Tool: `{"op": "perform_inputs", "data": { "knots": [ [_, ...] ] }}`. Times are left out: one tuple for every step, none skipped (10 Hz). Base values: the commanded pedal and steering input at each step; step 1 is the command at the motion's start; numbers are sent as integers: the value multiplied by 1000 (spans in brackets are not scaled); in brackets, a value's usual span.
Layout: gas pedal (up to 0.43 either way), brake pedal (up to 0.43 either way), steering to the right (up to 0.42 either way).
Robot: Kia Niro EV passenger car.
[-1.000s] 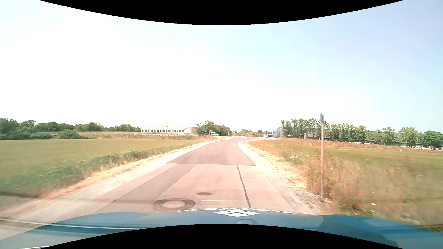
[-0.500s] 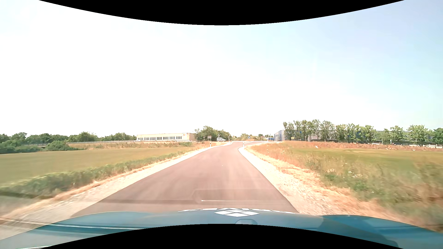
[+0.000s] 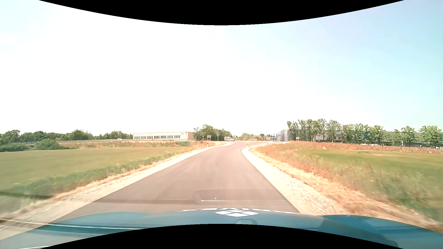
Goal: Follow the waypoints while adhering to traffic rules and regulations
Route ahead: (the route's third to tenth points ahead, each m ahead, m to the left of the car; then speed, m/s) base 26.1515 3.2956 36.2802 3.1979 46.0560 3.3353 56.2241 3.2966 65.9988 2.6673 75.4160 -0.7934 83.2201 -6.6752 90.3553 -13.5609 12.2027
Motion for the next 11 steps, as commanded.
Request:
{"op": "perform_inputs", "data": {
  "knots": [
    [0,18,-3],
    [0,24,-3],
    [0,0,-3],
    [0,12,-2],
    [0,67,-1],
    [0,134,-1],
    [0,177,0],
    [0,183,0],
    [0,189,3],
    [0,189,3],
    [0,183,7]
  ]
}}
